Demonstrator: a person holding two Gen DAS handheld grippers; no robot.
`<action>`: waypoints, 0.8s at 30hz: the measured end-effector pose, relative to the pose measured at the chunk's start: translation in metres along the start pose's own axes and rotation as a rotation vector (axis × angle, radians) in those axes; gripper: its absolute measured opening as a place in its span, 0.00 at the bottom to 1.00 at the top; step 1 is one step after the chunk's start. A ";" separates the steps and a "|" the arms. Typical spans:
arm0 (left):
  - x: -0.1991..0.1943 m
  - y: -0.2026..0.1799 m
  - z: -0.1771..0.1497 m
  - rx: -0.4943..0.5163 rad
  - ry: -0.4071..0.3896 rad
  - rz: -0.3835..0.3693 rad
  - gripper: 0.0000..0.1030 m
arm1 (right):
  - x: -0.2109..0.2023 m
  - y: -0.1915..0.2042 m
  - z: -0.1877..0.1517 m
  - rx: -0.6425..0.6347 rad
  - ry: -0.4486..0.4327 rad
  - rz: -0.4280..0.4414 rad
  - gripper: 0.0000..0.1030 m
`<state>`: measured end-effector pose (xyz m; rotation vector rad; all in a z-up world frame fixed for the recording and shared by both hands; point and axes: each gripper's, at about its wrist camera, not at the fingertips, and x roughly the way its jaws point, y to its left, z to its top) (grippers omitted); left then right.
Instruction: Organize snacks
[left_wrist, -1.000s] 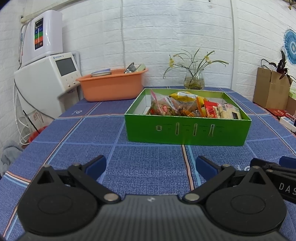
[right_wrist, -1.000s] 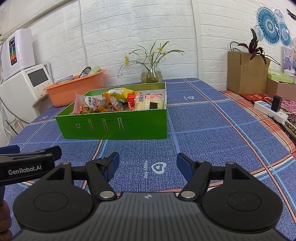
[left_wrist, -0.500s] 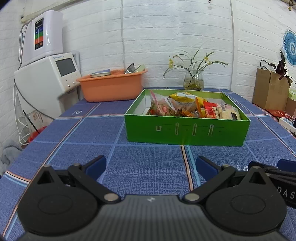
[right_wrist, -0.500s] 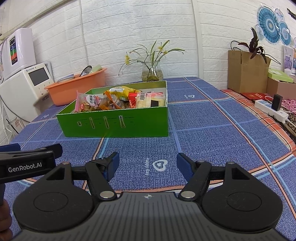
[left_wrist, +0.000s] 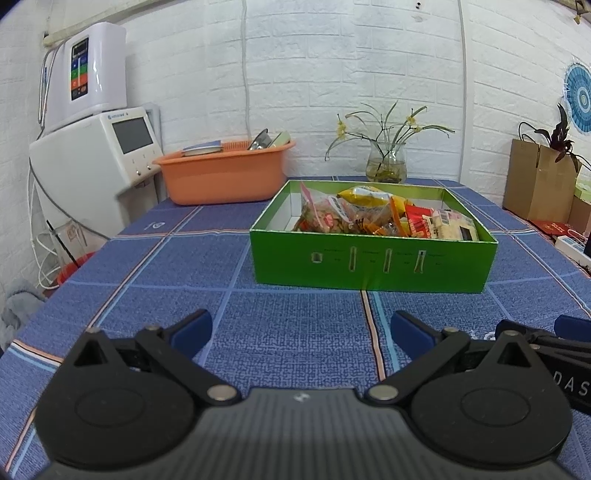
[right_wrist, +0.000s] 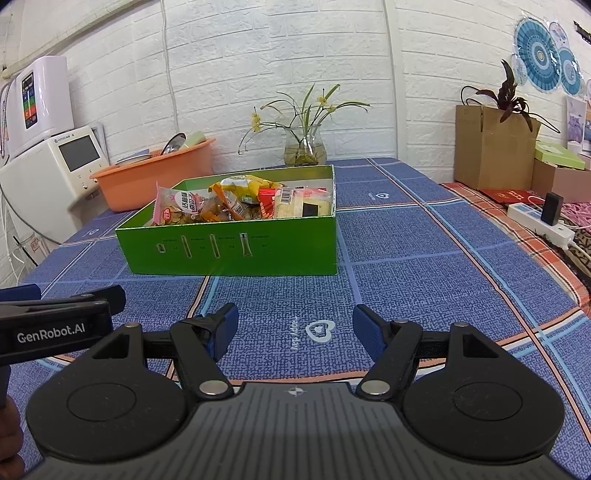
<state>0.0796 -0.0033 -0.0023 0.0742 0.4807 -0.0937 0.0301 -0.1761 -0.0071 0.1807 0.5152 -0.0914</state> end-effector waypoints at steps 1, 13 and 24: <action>0.000 0.000 0.000 0.000 0.000 -0.001 1.00 | 0.000 0.000 0.000 0.000 -0.001 0.000 1.00; -0.006 -0.006 -0.002 0.035 -0.068 0.035 1.00 | 0.000 0.000 0.000 0.005 0.002 0.002 1.00; -0.006 -0.004 0.000 0.032 -0.062 0.040 1.00 | 0.000 0.000 0.000 0.004 0.002 0.003 1.00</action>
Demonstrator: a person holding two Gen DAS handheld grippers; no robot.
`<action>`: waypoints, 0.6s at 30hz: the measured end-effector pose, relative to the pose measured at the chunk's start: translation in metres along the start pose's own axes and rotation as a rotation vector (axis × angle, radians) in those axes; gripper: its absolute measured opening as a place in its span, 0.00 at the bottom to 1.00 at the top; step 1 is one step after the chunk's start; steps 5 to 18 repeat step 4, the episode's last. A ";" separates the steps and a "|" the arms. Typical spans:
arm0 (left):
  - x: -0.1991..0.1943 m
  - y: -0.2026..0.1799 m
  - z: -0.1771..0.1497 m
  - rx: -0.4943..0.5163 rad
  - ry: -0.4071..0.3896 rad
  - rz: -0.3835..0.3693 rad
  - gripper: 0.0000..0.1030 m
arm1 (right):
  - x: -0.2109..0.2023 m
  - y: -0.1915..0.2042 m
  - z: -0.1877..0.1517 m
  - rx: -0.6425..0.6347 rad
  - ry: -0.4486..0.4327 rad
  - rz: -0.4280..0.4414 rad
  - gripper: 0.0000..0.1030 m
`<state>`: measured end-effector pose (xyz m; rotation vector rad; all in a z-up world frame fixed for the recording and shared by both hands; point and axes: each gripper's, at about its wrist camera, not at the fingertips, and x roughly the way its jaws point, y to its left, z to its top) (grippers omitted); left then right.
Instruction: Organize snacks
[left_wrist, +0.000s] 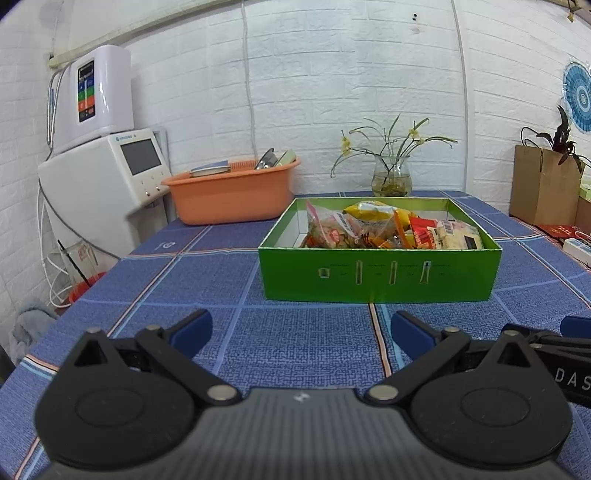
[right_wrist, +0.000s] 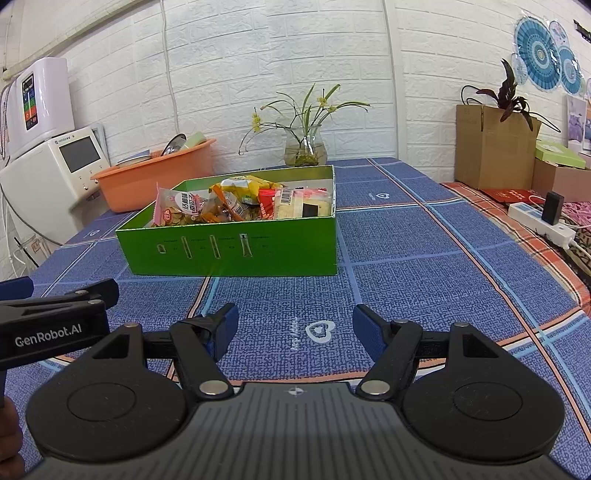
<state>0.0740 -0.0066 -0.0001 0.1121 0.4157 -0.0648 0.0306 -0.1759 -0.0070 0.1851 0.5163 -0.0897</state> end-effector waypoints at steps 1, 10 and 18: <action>0.000 0.000 0.000 -0.001 0.000 0.000 1.00 | 0.000 0.000 0.000 0.000 0.000 0.000 1.00; 0.000 0.000 0.000 -0.002 0.000 -0.002 1.00 | 0.000 0.000 0.001 -0.001 -0.002 0.000 1.00; 0.000 0.000 0.000 -0.002 0.000 -0.002 1.00 | 0.000 0.000 0.001 -0.001 -0.002 0.000 1.00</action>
